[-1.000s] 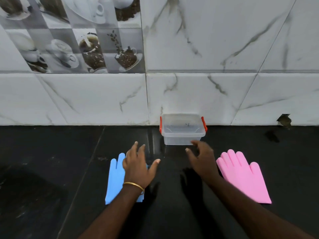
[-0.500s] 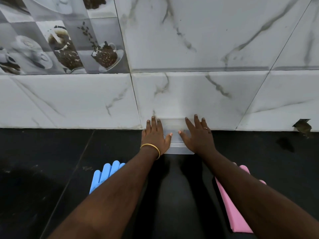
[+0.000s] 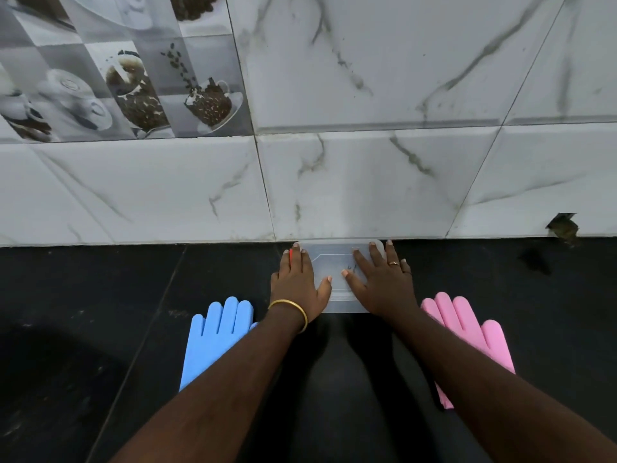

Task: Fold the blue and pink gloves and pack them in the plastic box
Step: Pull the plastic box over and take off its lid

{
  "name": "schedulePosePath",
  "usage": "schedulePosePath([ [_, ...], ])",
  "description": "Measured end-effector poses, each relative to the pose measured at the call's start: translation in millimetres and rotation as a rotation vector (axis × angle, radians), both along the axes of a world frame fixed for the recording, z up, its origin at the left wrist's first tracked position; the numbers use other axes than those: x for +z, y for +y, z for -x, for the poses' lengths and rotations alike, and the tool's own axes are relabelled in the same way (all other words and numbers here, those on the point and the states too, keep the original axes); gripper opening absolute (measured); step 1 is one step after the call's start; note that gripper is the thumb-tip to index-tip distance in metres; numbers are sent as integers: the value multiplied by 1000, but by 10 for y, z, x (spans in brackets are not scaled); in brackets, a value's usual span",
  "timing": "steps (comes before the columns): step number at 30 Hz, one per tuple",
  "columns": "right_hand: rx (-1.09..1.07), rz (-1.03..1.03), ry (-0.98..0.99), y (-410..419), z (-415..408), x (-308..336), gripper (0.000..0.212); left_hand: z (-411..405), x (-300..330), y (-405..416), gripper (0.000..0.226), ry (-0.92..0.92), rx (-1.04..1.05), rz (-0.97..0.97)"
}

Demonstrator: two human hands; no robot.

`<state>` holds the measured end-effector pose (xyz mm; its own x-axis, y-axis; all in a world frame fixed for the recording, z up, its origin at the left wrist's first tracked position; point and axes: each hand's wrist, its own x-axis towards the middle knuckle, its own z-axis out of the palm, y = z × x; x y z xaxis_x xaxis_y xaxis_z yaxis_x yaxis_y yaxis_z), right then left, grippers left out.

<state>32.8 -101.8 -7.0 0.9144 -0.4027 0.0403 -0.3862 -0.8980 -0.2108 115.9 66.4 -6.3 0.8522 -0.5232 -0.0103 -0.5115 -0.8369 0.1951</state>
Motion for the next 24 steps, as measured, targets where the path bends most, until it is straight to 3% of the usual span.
schedulePosePath([
  [12,46,41,22,595,1084,-89,70,1093,-67,670,86,-11,11,-41],
  [17,62,70,23,643,1112,1,87,1086,29,791,81,74,-39,168],
  [20,151,54,-63,725,954,135,90,970,101,866,73,138,97,356],
  [24,383,19,45,820,708,232,103,765,182,907,61,306,260,309],
])
